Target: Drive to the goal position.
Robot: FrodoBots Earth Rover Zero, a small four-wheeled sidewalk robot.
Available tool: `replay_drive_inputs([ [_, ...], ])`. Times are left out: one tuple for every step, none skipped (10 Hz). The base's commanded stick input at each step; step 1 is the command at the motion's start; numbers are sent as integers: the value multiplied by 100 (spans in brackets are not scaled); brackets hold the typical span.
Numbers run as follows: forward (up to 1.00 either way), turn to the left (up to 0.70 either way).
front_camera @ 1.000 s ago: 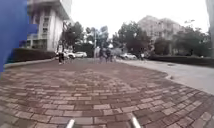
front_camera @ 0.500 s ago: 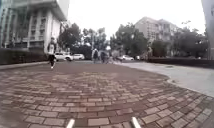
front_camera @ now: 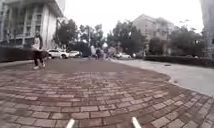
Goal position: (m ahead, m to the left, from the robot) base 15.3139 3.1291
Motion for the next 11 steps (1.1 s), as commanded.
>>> replay_drive_inputs([
  [70,-12],
  [70,-10],
  [70,-8],
  [70,-5],
  [70,-3],
  [70,0],
  [70,0],
  [70,0],
  [70,0],
  [70,0],
  [70,0],
])
